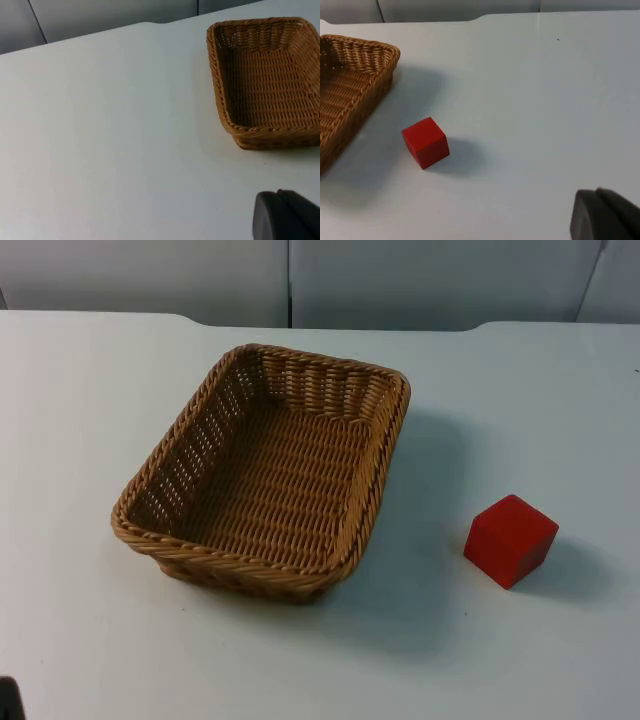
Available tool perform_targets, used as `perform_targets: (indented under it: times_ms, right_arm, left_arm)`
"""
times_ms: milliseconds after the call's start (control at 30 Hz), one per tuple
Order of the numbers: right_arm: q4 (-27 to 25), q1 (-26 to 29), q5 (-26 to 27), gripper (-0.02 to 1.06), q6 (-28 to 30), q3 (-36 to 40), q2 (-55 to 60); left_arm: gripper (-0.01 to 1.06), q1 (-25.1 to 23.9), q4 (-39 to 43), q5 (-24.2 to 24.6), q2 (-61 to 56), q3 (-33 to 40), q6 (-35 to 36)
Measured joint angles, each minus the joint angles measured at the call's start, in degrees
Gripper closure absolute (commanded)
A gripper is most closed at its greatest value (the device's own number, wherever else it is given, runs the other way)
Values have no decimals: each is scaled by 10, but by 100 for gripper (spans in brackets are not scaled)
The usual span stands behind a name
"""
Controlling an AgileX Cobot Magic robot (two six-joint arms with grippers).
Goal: Pick up the basket with the left hand and place the cube into the basket with the right hand.
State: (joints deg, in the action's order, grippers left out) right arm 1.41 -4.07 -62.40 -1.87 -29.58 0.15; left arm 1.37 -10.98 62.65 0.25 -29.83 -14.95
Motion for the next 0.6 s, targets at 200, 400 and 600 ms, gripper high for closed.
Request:
perform_targets:
  times_ms: [200, 400, 600]
  right_arm:
    - [0, 0, 0, 105, 0, 0, 0]
    - [-1, 0, 0, 105, 0, 0, 0]
    - [-1, 0, 0, 105, 0, 0, 0]
  left_arm:
    - [105, 0, -90, -50, 16, -6, -1]
    - [105, 0, -451, -90, 252, -15, -197]
    - [105, 0, -495, -96, 463, -15, -289]
